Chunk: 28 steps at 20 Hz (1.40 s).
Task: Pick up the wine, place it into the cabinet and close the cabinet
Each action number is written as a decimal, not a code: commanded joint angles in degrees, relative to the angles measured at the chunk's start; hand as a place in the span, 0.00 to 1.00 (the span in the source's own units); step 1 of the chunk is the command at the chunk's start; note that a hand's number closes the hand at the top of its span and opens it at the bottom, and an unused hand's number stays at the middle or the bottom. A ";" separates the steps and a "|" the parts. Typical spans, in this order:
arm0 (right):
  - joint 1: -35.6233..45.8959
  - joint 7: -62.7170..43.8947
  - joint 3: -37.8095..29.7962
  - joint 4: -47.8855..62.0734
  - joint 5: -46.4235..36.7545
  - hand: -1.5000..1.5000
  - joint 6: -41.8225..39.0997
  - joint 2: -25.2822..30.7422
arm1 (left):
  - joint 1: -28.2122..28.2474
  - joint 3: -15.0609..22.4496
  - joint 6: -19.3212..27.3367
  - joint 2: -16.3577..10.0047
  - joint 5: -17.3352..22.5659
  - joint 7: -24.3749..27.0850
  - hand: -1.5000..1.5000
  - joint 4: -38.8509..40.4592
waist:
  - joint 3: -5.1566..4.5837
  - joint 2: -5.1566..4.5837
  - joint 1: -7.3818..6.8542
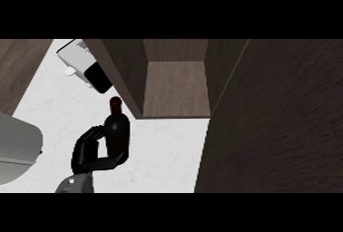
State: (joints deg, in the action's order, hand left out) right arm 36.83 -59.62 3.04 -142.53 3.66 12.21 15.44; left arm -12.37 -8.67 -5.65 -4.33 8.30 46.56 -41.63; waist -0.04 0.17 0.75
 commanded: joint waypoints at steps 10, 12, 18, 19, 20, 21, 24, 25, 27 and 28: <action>-4.05 -3.40 -2.88 -6.03 4.91 0.00 -1.26 1.10 | 1.09 6.15 0.83 0.43 -4.49 0.52 1.00 -11.19 | 0.07 0.11 -0.65; 0.63 -5.47 -7.21 -3.67 8.38 0.00 -0.76 2.74 | 0.81 7.14 2.51 2.21 -5.26 1.33 1.00 -12.91 | 0.05 0.18 -0.63; -3.76 -2.12 -5.07 -4.51 7.85 0.00 -1.60 0.81 | 1.67 13.10 4.94 4.27 -4.03 -9.73 1.00 -26.37 | 0.10 0.17 -0.77; -1.90 -3.62 -3.67 -3.58 5.22 0.00 -0.16 0.70 | 1.73 16.48 5.39 4.28 -1.14 -13.36 1.00 -29.26 | 0.08 0.32 -0.74; -3.61 -1.61 -2.91 -2.98 5.09 0.00 -0.89 -0.04 | 5.49 14.19 1.09 3.32 -1.67 -12.86 1.00 -32.24 | 0.08 0.17 -1.12; -3.72 -1.94 -4.11 -3.57 6.54 0.00 -1.45 0.51 | 2.76 18.68 5.96 4.29 0.89 -14.94 1.00 -32.26 | 0.08 0.17 -0.62; -2.73 -1.15 -3.16 -2.50 6.26 0.00 -1.08 -0.30 | 1.91 23.72 12.33 4.31 3.43 -20.67 1.00 -39.41 | 0.06 0.14 -0.61; -4.77 -1.01 -2.38 -3.21 4.82 0.00 -1.68 -0.04 | 3.72 23.13 10.30 4.32 3.10 -24.61 1.00 -44.95 | 0.08 0.21 -0.90; -4.30 -1.51 -3.63 -3.97 6.33 0.00 -1.66 0.09 | -1.31 25.48 15.72 4.32 4.92 -28.55 1.00 -44.45 | 0.07 0.13 -0.37; -0.78 -0.82 -6.10 -0.69 7.65 0.00 -1.84 0.98 | -4.19 23.71 16.81 4.33 4.31 -31.70 1.00 -45.06 | 0.06 0.07 -0.52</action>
State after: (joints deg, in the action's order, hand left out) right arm 34.62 -57.96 -0.26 -141.31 5.62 10.70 15.85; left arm -12.00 13.49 6.42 -0.13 11.20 23.06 -81.86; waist 0.04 0.32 0.13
